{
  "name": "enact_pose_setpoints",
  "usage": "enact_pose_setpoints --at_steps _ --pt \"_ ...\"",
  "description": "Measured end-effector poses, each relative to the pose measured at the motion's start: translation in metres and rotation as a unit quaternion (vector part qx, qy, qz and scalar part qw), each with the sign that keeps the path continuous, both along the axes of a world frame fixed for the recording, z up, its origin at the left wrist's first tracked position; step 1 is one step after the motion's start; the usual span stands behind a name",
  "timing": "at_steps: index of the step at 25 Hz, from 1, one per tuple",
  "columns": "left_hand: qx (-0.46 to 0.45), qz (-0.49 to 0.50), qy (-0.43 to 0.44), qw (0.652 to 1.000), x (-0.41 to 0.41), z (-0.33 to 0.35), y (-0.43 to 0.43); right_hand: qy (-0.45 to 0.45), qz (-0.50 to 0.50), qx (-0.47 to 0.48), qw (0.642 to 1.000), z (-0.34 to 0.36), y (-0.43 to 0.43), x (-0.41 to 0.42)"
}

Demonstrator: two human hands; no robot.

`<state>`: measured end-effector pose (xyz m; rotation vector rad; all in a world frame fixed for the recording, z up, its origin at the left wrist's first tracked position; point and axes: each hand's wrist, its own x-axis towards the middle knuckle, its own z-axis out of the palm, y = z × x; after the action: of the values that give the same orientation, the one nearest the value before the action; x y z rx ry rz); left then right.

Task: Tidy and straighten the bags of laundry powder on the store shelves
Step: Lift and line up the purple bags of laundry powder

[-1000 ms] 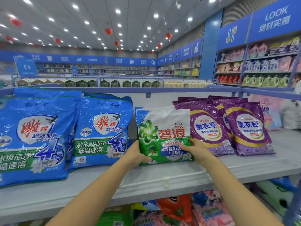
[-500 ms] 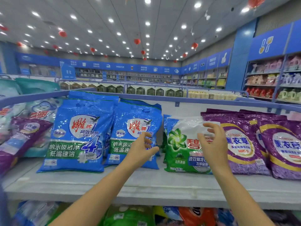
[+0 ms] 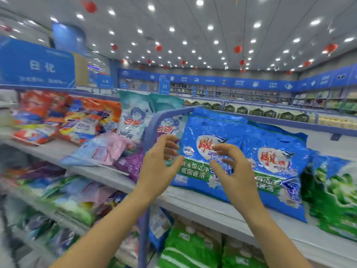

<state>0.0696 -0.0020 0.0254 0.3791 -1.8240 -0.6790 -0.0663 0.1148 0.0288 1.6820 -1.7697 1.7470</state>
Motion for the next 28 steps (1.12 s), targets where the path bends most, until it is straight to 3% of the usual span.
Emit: enact_pose_setpoints --at_steps 4,8,10,12,15,18,21,23,28 --pt "-0.005 0.082 0.020 0.996 0.081 -0.011 -0.076 0.036 0.064 -0.007 0.997 -0.007 -0.070 0.086" --pt "-0.009 0.093 -0.050 0.994 0.134 -0.029 -0.171 0.044 0.064 -0.003 0.997 -0.026 -0.153 0.152" --pt "-0.006 0.102 -0.093 0.990 0.152 -0.038 -0.220 0.050 -0.002 0.039 0.998 -0.038 -0.197 0.163" --pt "-0.003 0.099 -0.137 0.986 0.158 -0.046 -0.261 0.087 -0.133 0.118 0.980 -0.050 -0.235 0.162" --pt "-0.026 0.058 -0.196 0.978 0.147 -0.055 -0.292 0.143 -0.308 0.240 0.909 -0.057 -0.266 0.151" --pt "-0.057 0.016 -0.211 0.976 0.125 -0.061 -0.304 0.081 -0.423 0.278 0.858 -0.052 -0.277 0.133" --pt "-0.074 -0.022 -0.215 0.974 0.105 -0.063 -0.301 -0.098 -0.416 0.230 0.874 -0.055 -0.274 0.117" --pt "-0.087 -0.040 -0.223 0.970 0.097 -0.066 -0.299 -0.160 -0.381 0.182 0.892 -0.064 -0.273 0.113" --pt "-0.095 -0.057 -0.198 0.974 0.095 -0.068 -0.301 -0.113 -0.360 0.039 0.925 -0.061 -0.279 0.118"
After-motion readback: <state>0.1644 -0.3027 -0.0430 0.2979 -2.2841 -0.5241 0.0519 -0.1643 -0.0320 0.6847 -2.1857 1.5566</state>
